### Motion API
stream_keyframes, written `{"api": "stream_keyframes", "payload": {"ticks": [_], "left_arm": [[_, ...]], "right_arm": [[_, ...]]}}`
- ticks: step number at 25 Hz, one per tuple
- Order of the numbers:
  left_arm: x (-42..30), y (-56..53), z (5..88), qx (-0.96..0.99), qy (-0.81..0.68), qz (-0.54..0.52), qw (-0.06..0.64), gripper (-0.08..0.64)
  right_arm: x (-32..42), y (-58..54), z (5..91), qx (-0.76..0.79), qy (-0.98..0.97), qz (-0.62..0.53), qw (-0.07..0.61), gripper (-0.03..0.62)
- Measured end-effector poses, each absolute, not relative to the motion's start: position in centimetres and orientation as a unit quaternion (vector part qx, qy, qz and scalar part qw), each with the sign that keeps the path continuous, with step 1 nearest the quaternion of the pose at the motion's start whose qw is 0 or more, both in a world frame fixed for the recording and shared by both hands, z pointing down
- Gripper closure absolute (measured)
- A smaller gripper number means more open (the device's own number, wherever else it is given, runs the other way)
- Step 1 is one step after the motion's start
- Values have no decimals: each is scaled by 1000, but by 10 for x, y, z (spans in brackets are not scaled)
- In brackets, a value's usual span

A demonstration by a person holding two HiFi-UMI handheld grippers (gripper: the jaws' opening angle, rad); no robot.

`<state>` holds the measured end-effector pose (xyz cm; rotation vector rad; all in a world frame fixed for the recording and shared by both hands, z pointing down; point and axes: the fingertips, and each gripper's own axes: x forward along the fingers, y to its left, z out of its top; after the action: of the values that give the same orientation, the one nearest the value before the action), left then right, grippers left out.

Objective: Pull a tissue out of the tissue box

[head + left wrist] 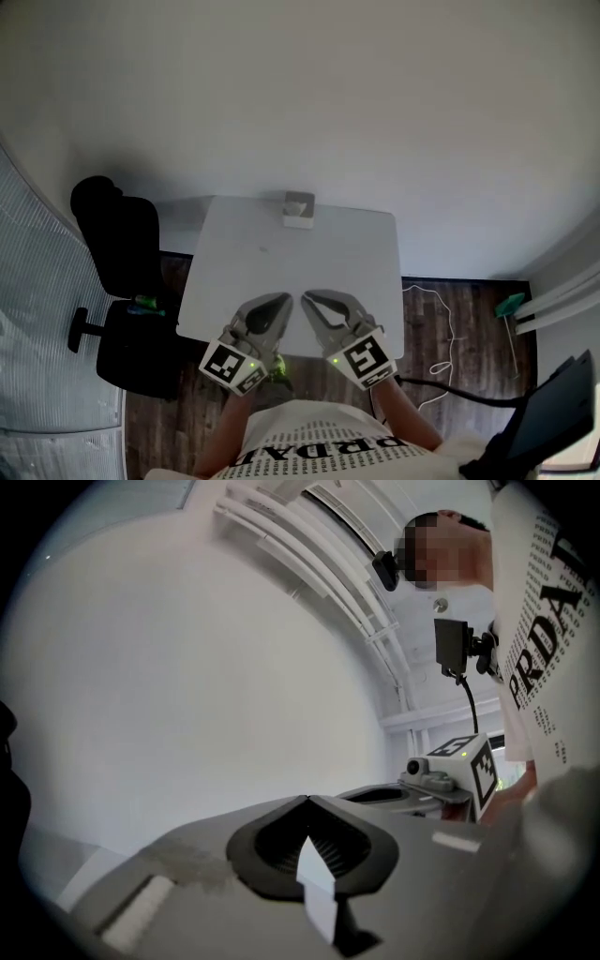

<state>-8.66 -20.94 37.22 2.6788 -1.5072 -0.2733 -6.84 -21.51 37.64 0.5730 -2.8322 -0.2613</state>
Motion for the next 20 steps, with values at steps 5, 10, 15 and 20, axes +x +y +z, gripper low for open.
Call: {"api": "stream_keyframes", "payload": {"ticks": [5, 10, 15, 20], "left_arm": [[-125, -248, 366, 871, -481, -92, 27, 563], [-151, -281, 367, 881, -464, -91, 28, 561], [-171, -310, 370, 892, -443, -87, 28, 562], [-185, -329, 382, 896, -433, -90, 38, 563]], "right_arm": [[-102, -254, 369, 213, -968, -80, 109, 583], [-128, -288, 373, 229, -962, -76, 128, 583], [-153, -320, 379, 246, -956, -73, 139, 583], [-165, -335, 388, 255, -953, -68, 150, 583]]}}
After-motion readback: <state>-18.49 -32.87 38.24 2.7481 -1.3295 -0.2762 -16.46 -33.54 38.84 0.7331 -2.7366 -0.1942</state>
